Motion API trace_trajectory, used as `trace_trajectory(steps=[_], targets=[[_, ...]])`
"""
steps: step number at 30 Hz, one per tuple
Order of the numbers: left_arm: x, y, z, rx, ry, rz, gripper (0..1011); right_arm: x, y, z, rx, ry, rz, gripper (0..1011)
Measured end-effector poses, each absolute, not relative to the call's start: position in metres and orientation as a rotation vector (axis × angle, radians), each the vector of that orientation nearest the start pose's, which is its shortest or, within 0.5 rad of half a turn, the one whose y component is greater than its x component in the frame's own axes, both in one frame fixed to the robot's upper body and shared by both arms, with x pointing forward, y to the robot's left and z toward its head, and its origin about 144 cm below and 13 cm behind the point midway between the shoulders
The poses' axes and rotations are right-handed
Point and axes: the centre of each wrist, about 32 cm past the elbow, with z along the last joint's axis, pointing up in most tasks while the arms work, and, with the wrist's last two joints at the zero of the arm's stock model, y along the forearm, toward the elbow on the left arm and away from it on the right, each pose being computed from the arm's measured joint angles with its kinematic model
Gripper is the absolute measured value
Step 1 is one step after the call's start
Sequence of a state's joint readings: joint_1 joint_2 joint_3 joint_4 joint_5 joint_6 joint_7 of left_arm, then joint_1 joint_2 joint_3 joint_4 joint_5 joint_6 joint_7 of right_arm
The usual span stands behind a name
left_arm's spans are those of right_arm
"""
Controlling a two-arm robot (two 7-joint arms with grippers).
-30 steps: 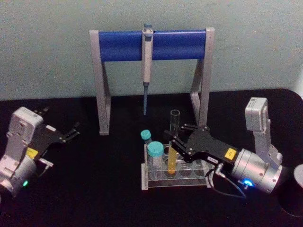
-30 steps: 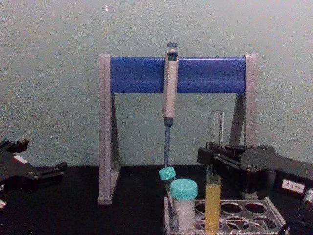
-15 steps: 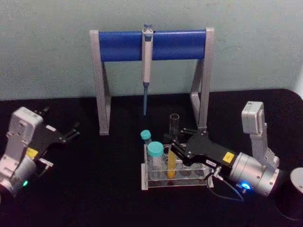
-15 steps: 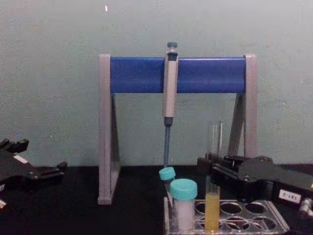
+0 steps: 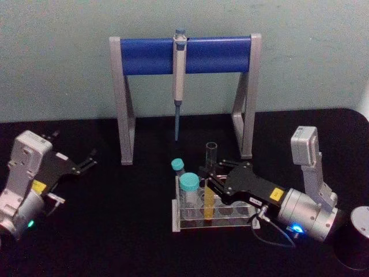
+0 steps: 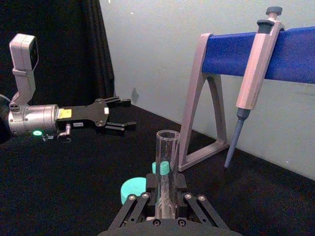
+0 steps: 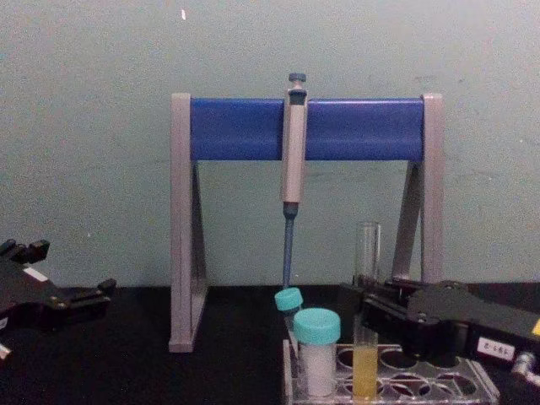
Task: Pick up the test tube from the test tube rack, shake it, then place it back into the test tube rack.
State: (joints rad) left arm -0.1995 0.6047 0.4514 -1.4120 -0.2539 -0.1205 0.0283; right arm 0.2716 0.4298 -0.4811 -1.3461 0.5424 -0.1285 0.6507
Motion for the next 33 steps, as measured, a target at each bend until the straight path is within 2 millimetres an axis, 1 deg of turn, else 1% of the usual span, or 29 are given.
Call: trace_trajectory(steps=[33], targets=[[0.4886,0.3097,1.1398,0.304,-0.285,1.248,1001,0.5100,-0.2475,1.1356,0.016,0.034,-0.604,235]])
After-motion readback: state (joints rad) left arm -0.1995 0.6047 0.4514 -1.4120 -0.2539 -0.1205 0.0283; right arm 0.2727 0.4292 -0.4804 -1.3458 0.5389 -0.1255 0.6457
